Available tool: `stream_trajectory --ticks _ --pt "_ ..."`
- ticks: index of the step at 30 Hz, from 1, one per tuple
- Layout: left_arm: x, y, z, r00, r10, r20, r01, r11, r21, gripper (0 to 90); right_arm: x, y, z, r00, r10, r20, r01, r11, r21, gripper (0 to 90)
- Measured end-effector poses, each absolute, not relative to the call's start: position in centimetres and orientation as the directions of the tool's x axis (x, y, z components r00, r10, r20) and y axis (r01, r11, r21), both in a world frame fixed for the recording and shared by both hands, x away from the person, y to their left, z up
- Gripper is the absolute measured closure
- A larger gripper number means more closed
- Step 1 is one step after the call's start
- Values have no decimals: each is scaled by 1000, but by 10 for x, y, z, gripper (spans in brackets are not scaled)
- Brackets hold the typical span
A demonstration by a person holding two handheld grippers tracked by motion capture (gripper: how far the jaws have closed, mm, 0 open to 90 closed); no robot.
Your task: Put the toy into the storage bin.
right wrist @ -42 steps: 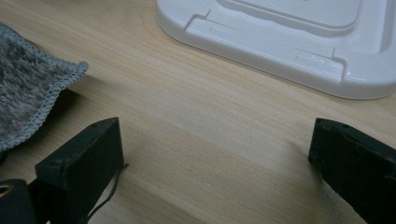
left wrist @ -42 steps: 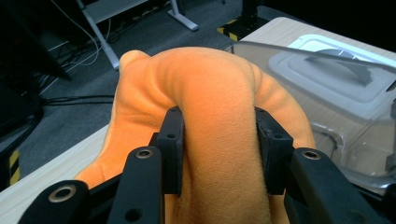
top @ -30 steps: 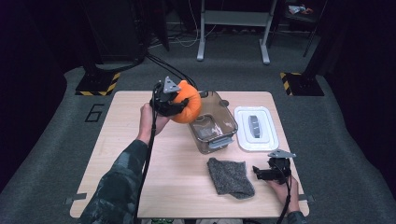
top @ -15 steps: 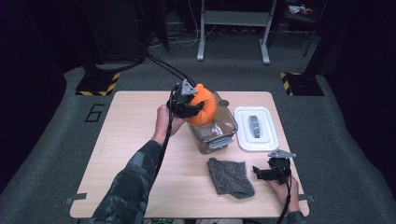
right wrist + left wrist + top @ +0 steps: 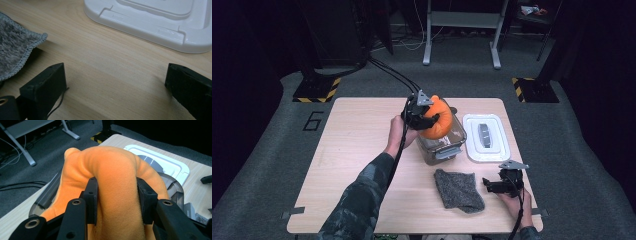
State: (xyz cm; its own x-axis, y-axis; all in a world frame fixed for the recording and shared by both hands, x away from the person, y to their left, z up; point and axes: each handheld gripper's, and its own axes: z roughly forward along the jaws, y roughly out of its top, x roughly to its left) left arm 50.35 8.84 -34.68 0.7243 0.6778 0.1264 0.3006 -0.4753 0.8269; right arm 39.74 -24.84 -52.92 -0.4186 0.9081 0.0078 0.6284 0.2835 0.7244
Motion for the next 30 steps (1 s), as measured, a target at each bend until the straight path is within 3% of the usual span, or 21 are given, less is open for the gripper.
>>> stream_trajectory --ticks 30 --pt "511 75 -382 763 645 38 379 -494 783 566 397 -249 -529 -428 904 2 626 295 722 29"
